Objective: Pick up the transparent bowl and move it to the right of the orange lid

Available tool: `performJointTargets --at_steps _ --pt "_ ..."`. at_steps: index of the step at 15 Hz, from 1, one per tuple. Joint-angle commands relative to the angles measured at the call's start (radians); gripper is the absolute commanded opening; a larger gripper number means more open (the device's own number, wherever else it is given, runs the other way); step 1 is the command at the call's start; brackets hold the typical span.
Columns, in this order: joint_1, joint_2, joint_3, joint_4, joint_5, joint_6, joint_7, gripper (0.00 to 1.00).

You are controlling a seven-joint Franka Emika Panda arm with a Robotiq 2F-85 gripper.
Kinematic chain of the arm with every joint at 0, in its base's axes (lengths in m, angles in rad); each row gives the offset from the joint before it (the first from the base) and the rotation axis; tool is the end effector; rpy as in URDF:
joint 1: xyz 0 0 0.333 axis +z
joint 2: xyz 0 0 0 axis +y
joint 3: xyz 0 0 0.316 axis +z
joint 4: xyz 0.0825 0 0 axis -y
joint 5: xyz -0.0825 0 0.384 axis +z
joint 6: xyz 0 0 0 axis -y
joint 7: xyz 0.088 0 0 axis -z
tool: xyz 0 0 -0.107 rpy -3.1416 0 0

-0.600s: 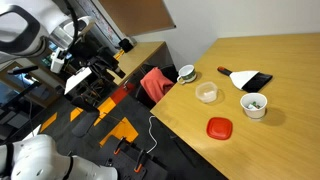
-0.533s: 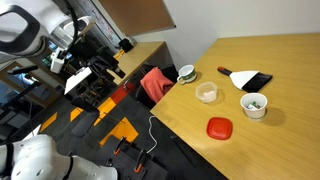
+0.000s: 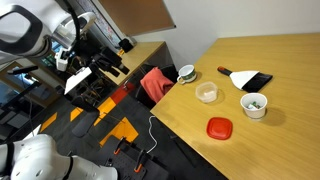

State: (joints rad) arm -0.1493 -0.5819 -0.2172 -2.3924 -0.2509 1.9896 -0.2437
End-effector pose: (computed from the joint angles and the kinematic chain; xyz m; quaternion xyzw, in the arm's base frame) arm 0.3617 -0.1665 0.5360 0.9945 -0.0076 0.0653 0.0812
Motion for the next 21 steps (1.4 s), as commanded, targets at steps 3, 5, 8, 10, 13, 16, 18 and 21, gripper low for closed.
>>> performJointTargets --at_steps 3,5,8,10,13,16,18,21 --pt "-0.098 0.216 -0.002 0.032 -0.061 0.352 0.198 1.00" --pt "-0.134 0.320 0.001 0.059 -0.089 0.454 0.267 1.00" --pt "-0.156 0.463 0.003 0.117 -0.105 0.521 0.348 1.00" --pt "-0.150 0.513 0.003 0.157 -0.108 0.474 0.388 1.00" --pt "-0.138 0.491 -0.015 0.108 -0.084 0.506 0.343 1.00" --pt "-0.139 0.480 -0.015 0.108 -0.084 0.506 0.342 1.00" --pt "-0.133 0.500 -0.018 0.114 -0.046 0.514 0.327 1.00" --pt "-0.124 0.578 -0.027 0.122 0.071 0.574 0.303 1.00"
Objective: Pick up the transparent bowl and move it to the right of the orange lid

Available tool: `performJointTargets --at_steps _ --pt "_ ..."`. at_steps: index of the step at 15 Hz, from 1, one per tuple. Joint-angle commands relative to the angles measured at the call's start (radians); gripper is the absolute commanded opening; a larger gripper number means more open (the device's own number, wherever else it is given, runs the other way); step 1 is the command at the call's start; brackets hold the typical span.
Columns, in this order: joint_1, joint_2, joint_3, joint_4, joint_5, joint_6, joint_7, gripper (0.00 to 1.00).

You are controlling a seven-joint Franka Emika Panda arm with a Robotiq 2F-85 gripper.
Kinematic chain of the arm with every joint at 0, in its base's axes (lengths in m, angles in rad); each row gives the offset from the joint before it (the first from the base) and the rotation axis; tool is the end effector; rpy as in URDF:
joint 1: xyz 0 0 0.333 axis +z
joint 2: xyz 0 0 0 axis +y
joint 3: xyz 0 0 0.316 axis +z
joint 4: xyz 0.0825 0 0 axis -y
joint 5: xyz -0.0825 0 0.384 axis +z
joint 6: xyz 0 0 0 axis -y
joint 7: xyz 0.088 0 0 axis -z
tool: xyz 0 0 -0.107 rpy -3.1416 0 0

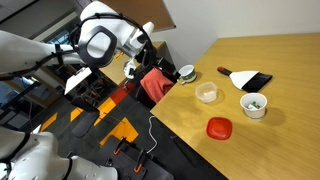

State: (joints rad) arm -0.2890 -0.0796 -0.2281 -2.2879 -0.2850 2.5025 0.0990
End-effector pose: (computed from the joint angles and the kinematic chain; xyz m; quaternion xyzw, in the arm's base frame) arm 0.4612 -0.2613 0.4141 0.9642 -0.2024 0.1229 0.1196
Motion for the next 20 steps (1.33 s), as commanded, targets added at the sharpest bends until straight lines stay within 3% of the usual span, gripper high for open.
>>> performJointTargets --at_steps 1,6,10,15,20 --pt "0.018 0.102 -0.017 0.016 0.159 0.096 -0.056 1.00" --pt "-0.007 0.294 0.041 0.043 0.572 0.311 -0.268 1.00" --pt "-0.071 0.431 0.128 0.132 0.798 0.338 -0.393 1.00" --pt "-0.114 0.573 0.153 0.260 0.858 0.307 -0.383 1.00" --pt "-0.152 0.679 0.183 0.344 0.779 0.308 -0.313 1.00"
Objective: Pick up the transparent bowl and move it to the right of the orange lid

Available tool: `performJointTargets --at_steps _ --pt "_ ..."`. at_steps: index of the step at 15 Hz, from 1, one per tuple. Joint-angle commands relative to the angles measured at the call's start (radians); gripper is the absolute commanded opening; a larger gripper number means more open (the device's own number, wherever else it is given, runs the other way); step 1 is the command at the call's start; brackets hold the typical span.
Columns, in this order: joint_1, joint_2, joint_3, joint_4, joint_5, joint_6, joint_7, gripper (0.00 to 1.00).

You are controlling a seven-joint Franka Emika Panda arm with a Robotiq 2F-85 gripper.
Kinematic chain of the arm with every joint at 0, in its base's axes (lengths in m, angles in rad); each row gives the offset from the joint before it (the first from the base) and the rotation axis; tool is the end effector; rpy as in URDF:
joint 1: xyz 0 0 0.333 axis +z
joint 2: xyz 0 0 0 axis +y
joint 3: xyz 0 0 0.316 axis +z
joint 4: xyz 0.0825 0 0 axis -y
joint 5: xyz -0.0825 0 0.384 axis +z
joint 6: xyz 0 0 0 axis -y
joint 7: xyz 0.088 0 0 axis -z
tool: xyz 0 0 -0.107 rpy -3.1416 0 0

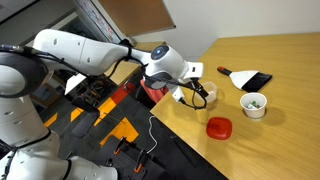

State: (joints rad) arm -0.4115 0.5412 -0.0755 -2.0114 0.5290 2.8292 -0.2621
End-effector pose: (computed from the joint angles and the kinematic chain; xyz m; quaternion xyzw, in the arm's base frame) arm 0.5403 -0.3131 0.2070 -0.9276 0.3337 -0.1633 0.0391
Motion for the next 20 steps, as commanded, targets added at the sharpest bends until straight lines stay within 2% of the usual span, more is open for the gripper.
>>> performJointTargets --at_steps 1,12,13,15,20 --pt "-0.030 0.075 0.033 0.080 -0.046 -0.022 0.062 1.00" --pt "0.005 0.198 0.013 0.185 -0.179 -0.046 0.201 1.00" --pt "0.008 0.206 0.011 0.190 -0.187 -0.050 0.205 0.75" --pt "0.008 0.219 0.015 0.201 -0.199 -0.059 0.215 0.66" --pt "0.012 0.232 0.017 0.217 -0.201 -0.078 0.217 0.25"
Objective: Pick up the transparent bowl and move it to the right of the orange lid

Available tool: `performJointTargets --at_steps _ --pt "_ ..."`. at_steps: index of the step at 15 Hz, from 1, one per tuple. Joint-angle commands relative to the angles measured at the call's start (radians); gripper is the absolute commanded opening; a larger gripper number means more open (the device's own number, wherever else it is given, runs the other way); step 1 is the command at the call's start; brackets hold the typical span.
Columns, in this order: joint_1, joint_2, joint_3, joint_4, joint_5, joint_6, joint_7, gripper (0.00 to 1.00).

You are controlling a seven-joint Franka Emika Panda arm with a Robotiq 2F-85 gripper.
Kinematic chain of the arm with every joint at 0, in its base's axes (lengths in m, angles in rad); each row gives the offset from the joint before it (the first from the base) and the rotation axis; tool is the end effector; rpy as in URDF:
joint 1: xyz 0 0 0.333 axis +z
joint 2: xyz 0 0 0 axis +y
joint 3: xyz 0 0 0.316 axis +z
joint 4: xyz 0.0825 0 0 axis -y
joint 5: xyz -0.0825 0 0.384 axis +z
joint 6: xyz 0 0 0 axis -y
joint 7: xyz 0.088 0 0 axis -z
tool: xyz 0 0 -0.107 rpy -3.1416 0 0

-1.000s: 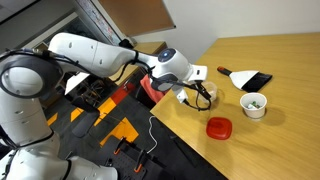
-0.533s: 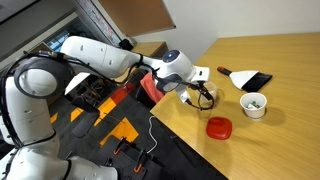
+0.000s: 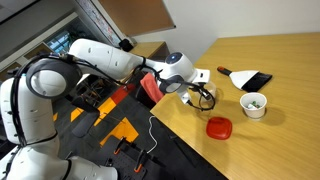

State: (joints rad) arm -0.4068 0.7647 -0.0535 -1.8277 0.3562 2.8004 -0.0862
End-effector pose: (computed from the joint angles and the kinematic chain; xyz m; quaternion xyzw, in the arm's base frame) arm 0.5808 -0.3037 0.1326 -0.9361 0.3305 -0.1170 0.0285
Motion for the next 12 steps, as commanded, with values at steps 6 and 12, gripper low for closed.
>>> performJointTargets --at_steps 6,12 --pt "0.014 -0.021 -0.004 0.019 -0.029 -0.078 0.040 0.04" --pt "-0.022 -0.241 0.009 -0.117 0.010 -0.069 0.013 0.04"
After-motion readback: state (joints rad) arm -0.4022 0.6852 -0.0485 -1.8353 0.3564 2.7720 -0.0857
